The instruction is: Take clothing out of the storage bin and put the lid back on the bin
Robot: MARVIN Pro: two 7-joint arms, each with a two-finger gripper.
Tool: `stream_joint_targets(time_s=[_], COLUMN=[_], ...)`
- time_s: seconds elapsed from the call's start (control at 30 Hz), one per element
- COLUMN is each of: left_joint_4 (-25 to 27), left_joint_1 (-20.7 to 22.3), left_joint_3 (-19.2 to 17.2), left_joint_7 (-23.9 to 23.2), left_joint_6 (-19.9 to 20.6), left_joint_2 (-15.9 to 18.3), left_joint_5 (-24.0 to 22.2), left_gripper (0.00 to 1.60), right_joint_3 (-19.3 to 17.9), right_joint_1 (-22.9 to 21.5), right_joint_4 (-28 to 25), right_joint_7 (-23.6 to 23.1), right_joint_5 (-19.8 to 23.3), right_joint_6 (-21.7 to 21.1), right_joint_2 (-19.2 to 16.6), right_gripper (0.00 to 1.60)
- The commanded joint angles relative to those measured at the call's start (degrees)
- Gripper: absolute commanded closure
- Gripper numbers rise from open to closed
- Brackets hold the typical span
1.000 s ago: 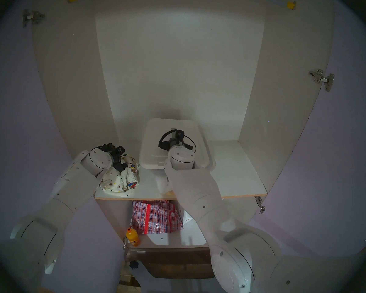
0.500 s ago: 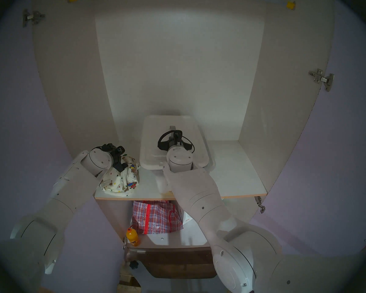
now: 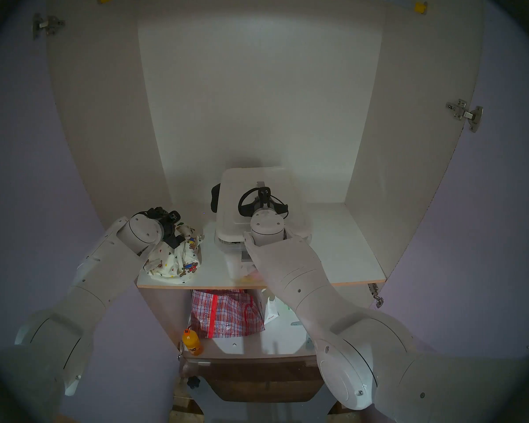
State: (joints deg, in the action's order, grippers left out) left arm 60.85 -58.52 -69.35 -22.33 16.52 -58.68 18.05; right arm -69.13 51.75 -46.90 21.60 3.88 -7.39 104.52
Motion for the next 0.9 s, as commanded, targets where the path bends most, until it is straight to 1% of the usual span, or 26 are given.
stream_joint_targets(time_s=[0.0,0.07,0.13,0.3,0.33,0.37,0.5,0.53,0.57,0.6,0.63,0.67,0.7,0.73,0.77,0.83,0.87], left_joint_4=[1.36,1.36,1.37,1.36,1.37,1.37,1.37,1.37,1.37,1.37,1.37,1.36,1.36,1.36,1.36,1.35,1.35], left_joint_1=[1.59,1.58,1.58,1.58,1.58,1.58,1.58,1.58,1.58,1.58,1.58,1.59,1.59,1.59,1.59,1.59,1.59], left_joint_3=[-0.49,-0.49,-0.49,-0.48,-0.48,-0.48,-0.48,-0.48,-0.48,-0.48,-0.48,-0.48,-0.48,-0.47,-0.47,-0.47,-0.47], left_joint_7=[0.12,0.12,0.12,0.12,0.12,0.12,0.12,0.12,0.12,0.12,0.12,0.12,0.12,0.12,0.12,0.13,0.13], left_joint_6=[-0.33,-0.33,-0.33,-0.33,-0.33,-0.33,-0.33,-0.33,-0.33,-0.32,-0.33,-0.33,-0.33,-0.33,-0.33,-0.33,-0.33], left_joint_2=[0.06,0.06,0.06,0.06,0.06,0.07,0.07,0.07,0.07,0.07,0.07,0.07,0.07,0.07,0.07,0.07,0.06], left_joint_5=[-0.09,-0.09,-0.09,-0.09,-0.1,-0.1,-0.1,-0.1,-0.1,-0.1,-0.1,-0.1,-0.11,-0.11,-0.11,-0.11,-0.11], left_gripper=[0.0,0.0,0.0,0.0,0.0,0.0,0.0,0.0,0.0,0.0,0.0,0.0,0.0,0.0,0.0,0.0,0.0], right_joint_3=[1.35,1.99,2.61,2.97,2.44,2.68,2.71,2.4,2.4,2.93,2.83,2.85,3.72,3.6,3.51,3.11,2.64], right_joint_1=[-0.41,0.58,1.69,3.92,4.43,4.97,6.32,6.78,7.04,7.48,7.74,7.81,7.5,7.24,6.85,6.28,5.89], right_joint_4=[-2.32,-3.49,-4.86,-7.95,-8.69,-9.31,-10.7,-11.46,-11.62,-12.15,-12.54,-12.82,-12.34,-11.92,-11.01,-10.44,-9.63], right_joint_7=[-0.7,-0.95,-0.04,4.1,4.78,5.22,5.06,4.12,3.79,1.21,-0.2,-1.01,-1.33,-2.1,-1.4,-1.0,-0.36], right_joint_5=[-0.87,-1.27,-2.1,-4.04,-3.64,-3.94,-3.84,-3.04,-2.86,-2.32,-1.59,-1.12,-1.74,-1.74,-2.01,-2.0,-1.85], right_joint_6=[-1.98,-2.29,-2.43,-3.11,-4.76,-4.46,-5.3,-6.42,-6.58,-5.35,-5.22,-5.63,-4.12,-4.05,-2.93,-2.68,-1.9], right_joint_2=[-0.02,-0.62,-1.08,-1.7,-1.59,-2.0,-2.56,-2.67,-2.74,-3.47,-3.62,-3.72,-4.1,-3.91,-3.4,-2.77,-2.21], right_gripper=[1.6,1.6,1.6,1.6,1.6,1.6,1.6,1.6,1.6,1.6,1.6,1.6,1.6,1.6,1.6,1.6,1.6])
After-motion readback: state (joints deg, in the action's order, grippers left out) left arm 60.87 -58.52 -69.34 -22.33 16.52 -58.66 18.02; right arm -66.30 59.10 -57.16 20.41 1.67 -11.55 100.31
